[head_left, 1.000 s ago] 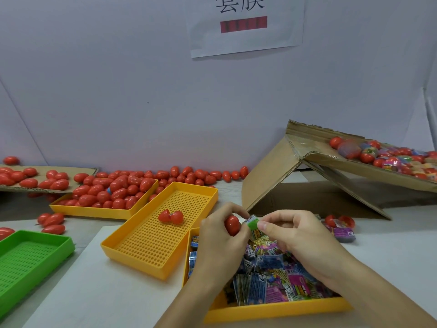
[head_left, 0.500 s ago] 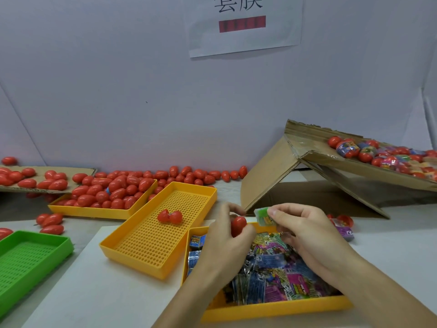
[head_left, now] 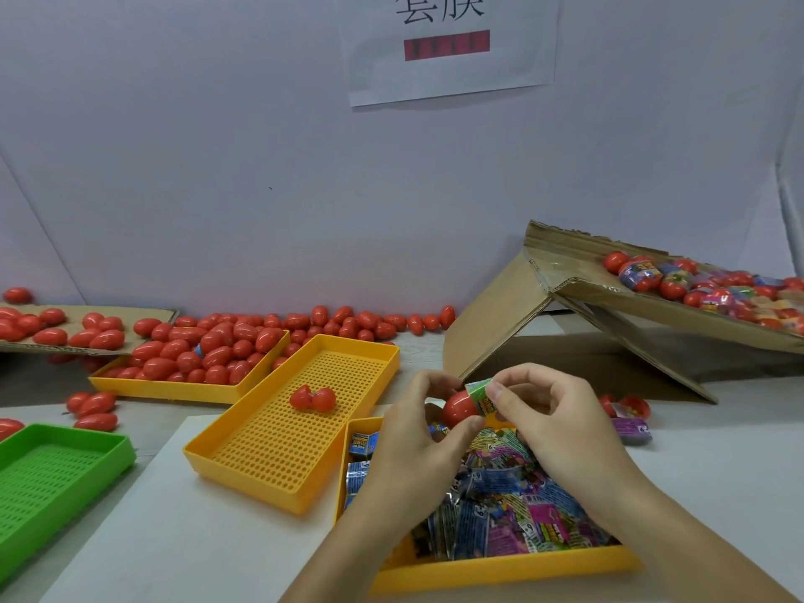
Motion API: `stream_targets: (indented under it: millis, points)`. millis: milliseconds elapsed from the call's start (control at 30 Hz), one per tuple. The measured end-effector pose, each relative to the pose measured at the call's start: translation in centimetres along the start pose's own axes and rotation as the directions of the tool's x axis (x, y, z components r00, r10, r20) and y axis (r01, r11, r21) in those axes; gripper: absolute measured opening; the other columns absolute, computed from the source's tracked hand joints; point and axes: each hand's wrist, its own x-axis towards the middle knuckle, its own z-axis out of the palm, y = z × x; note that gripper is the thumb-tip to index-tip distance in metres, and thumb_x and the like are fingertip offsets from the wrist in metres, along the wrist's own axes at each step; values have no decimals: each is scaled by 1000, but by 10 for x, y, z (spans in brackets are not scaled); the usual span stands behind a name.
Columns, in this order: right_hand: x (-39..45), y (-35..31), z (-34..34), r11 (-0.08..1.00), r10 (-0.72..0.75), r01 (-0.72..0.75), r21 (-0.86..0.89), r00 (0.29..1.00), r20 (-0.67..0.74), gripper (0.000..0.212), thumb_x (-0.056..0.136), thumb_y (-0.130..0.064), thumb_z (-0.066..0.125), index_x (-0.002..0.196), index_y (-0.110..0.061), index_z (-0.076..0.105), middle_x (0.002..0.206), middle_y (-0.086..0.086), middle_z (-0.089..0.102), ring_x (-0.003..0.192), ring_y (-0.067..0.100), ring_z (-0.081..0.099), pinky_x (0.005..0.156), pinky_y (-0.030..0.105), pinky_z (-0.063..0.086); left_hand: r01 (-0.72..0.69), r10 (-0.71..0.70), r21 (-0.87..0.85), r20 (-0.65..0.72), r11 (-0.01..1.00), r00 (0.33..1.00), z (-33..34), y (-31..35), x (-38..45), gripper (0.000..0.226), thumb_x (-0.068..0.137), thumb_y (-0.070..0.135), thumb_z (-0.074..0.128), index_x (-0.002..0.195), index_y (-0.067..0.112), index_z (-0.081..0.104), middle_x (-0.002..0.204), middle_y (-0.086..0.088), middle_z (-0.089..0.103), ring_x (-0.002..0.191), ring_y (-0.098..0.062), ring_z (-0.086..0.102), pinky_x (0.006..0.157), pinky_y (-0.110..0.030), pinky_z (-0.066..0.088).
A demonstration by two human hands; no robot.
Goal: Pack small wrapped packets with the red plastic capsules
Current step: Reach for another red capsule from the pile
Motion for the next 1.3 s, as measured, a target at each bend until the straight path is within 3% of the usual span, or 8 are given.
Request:
stream_targets:
  millis: [167, 333, 533, 733, 933, 1167, 1300]
  points:
    - [1, 1, -1, 999, -33, 33, -1, 999, -2, 6, 90, -24, 69, 87, -27, 73, 84, -14, 74, 84, 0, 69, 67, 10, 52, 14, -15, -42, -7, 999, 1000, 0, 1, 1, 36, 84, 12, 77, 108, 24, 53, 105, 11, 59, 89, -7, 64, 72, -32, 60]
    - [1, 2, 0, 999, -53, 53, 4, 999, 9, 5, 87, -21, 72, 90, -25, 73, 86, -11, 75, 86, 3, 70, 73, 16, 56, -4, 4, -49, -7, 999, 1000, -1, 1, 1, 28, 83, 15, 79, 101, 21, 58, 98, 4, 64, 88, -10, 66, 74, -36, 61]
    - [3, 2, -5, 992, 12, -12, 124, 1000, 5, 27, 85, -12, 75, 106, -25, 65, 93, -6, 74, 88, 9, 73, 70, 24, 58, -29, 26, -121, -25, 992, 999, -2, -1, 2, 17, 90, 18, 72, 103, 19, 62, 99, 4, 68, 95, -13, 68, 80, -42, 60]
    - [3, 3, -8, 986, 53, -68, 154, 993, 102, 30, 88, -11, 71, 112, -28, 70, 100, -6, 74, 95, 3, 70, 70, 20, 57, -26, 19, -132, -56, 991, 998, -3, -2, 2, 37, 83, 17, 79, 110, 23, 55, 101, 5, 67, 96, -6, 67, 77, -21, 56]
    - [3, 1, -8, 994, 2, -15, 110, 993, 122, 19, 88, -19, 71, 104, -28, 75, 97, -10, 76, 94, 4, 71, 71, 18, 57, -45, 39, -127, -49, 991, 998, -3, -2, 2, 32, 80, 14, 81, 103, 19, 59, 98, 5, 68, 95, -8, 68, 76, -21, 56]
    - [4, 4, -9, 996, -46, 39, 76, 994, 97, 18, 86, -20, 72, 102, -29, 75, 96, -14, 76, 94, 1, 70, 73, 15, 55, -37, 33, -84, -53, 996, 998, -3, -3, 4, 35, 77, 13, 84, 101, 23, 59, 97, 15, 67, 97, -10, 68, 81, -42, 59]
    - [4, 4, -9, 998, -53, 49, 37, 993, 106, 27, 77, -36, 70, 104, -31, 74, 98, -15, 75, 96, 1, 69, 78, 19, 57, -39, 35, -61, -54, 997, 998, -3, -2, 3, 36, 77, 13, 84, 102, 22, 60, 97, 14, 68, 96, -10, 68, 77, -44, 59]
